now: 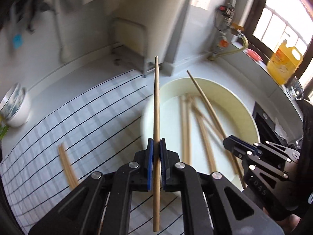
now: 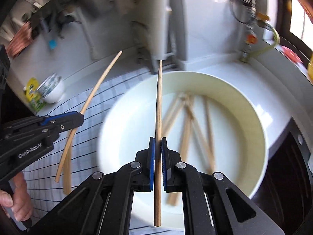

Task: Organize utensils
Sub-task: 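Close the left tool on a chopstick while the right tool grasps another, then carry both held chopsticks into the basin and open both tools, then move both open tools back over the remaining chopsticks on the cloth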

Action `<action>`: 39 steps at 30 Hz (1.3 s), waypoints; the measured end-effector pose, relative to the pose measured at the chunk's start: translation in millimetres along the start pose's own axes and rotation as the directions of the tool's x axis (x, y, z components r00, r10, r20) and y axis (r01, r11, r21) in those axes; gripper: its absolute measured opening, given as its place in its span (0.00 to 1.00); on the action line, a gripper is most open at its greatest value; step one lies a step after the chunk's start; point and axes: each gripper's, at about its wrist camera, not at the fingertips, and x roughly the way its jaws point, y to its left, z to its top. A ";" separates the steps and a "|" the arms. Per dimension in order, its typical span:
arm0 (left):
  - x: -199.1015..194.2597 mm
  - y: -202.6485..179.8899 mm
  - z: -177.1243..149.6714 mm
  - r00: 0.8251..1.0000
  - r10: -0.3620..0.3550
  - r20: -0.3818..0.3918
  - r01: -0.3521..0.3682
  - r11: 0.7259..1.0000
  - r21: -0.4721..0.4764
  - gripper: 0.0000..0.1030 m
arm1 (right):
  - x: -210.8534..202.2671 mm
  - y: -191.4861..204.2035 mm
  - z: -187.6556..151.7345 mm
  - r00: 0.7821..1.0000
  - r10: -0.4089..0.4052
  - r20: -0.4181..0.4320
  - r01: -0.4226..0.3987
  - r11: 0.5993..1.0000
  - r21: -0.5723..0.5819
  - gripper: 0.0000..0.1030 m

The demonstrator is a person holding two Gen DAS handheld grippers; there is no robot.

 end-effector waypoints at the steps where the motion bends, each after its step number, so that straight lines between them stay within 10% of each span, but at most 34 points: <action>1: 6.9 -12.6 5.6 1.000 -0.014 -0.005 0.014 1.000 0.020 0.07 | 1.4 -8.2 0.5 1.000 -0.010 -0.006 0.010 1.000 0.010 0.06; 15: 96.8 -69.4 13.1 0.986 -0.020 -0.167 0.035 0.995 0.092 0.08 | 39.9 -72.1 -9.6 0.996 -0.009 -0.092 0.019 0.994 0.107 0.06; 20: 92.1 -60.7 15.4 0.988 0.001 -0.154 0.009 0.998 0.061 0.41 | 37.1 -74.8 -8.7 0.997 -0.021 -0.076 0.030 0.993 0.113 0.23; 39: 43.5 -36.0 10.6 0.995 0.034 -0.089 -0.034 0.999 -0.001 0.50 | 7.5 -56.9 -6.0 1.000 -0.024 -0.018 0.026 0.997 0.079 0.27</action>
